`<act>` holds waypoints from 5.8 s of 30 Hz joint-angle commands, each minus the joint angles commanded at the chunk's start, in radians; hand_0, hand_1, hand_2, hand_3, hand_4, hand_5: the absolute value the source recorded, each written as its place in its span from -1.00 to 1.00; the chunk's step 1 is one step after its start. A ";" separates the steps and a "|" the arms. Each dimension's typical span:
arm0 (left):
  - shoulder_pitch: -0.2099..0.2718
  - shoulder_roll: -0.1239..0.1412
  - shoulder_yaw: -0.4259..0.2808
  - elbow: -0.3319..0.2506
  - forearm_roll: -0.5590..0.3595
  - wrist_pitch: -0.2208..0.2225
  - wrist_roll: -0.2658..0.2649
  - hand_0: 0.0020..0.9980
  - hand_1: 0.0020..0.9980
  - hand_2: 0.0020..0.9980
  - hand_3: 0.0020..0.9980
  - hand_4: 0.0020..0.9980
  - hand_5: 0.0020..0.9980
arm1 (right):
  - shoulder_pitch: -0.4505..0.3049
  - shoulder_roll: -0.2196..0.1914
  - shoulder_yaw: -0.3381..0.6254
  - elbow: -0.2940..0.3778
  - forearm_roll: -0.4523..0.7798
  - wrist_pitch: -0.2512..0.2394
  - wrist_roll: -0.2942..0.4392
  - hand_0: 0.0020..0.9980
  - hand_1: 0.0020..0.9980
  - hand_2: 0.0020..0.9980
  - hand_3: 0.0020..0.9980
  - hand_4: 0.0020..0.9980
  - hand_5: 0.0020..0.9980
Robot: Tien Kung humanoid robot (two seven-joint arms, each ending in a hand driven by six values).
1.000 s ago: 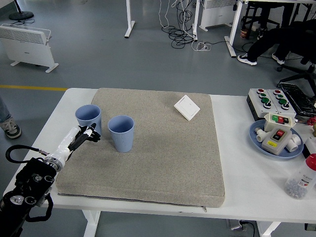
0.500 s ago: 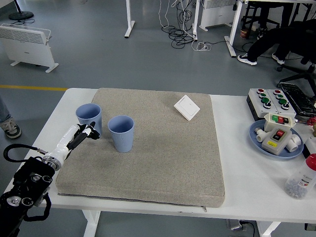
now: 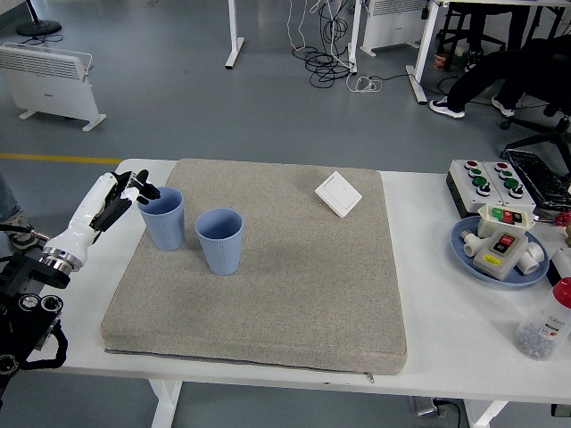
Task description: Push cup pick cup insert cup
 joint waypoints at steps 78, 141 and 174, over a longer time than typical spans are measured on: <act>-0.361 -0.013 0.310 0.040 0.688 -0.473 0.325 -0.08 -0.11 -0.12 -0.25 0.10 -1.00 | 0.001 -0.009 -0.029 0.000 0.036 0.003 -0.001 0.55 0.37 0.36 0.14 -0.74 -0.05; -0.503 0.078 0.236 0.250 0.794 -0.496 0.334 -0.08 0.17 0.23 0.11 0.39 -0.89 | 0.001 -0.008 -0.030 0.000 0.036 0.001 -0.002 0.55 0.37 0.36 0.14 -0.74 -0.06; -0.456 0.077 0.187 0.228 0.770 -0.337 0.306 0.66 0.77 0.99 0.85 0.61 0.09 | 0.004 -0.008 -0.029 0.000 0.037 0.001 0.000 0.55 0.37 0.36 0.14 -0.74 -0.06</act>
